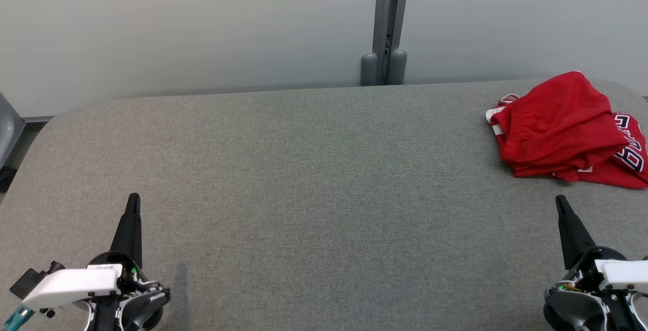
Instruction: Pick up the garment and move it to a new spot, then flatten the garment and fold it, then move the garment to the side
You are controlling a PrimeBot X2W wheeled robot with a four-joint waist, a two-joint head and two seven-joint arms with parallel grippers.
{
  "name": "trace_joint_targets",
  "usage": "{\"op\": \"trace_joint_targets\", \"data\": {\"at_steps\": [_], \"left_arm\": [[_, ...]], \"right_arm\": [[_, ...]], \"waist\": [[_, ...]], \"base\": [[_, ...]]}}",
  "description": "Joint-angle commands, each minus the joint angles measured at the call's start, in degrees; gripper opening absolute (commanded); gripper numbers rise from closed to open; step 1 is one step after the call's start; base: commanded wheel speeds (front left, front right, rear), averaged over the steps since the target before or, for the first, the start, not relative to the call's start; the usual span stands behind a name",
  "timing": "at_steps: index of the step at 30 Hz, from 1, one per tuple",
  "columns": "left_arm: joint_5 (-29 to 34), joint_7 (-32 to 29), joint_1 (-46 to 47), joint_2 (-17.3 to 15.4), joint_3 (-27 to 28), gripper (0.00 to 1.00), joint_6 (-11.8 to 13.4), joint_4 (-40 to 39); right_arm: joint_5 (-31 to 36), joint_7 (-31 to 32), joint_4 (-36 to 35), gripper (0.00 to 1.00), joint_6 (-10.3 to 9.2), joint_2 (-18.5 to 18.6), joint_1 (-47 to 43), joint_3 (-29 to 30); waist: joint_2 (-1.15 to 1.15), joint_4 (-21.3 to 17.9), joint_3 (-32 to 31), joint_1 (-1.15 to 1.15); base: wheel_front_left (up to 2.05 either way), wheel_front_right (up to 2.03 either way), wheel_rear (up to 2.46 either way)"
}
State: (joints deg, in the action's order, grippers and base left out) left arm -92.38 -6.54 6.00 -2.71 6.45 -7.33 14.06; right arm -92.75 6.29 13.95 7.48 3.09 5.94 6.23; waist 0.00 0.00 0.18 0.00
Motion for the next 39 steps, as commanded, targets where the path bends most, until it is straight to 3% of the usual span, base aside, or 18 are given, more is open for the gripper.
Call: {"op": "trace_joint_targets", "data": {"at_steps": [1, 39], "left_arm": [[-0.1, -0.2, 0.5, -0.3, 0.2, 0.0, -0.3, 0.0], [-0.1, -0.2, 0.5, -0.3, 0.2, 0.0, -0.3, 0.0]], "right_arm": [[0.2, 0.2, 0.1, 0.0, 0.02, 0.0, 0.5, 0.1], [0.3, 0.3, 0.1, 0.0, 0.02, 0.0, 0.5, 0.3]], "waist": [[0.0, 0.0, 0.0, 0.0], [0.0, 0.0, 0.0, 0.0]], "base": [[0.0, 0.0, 0.0], [0.0, 0.0, 0.0]]}}
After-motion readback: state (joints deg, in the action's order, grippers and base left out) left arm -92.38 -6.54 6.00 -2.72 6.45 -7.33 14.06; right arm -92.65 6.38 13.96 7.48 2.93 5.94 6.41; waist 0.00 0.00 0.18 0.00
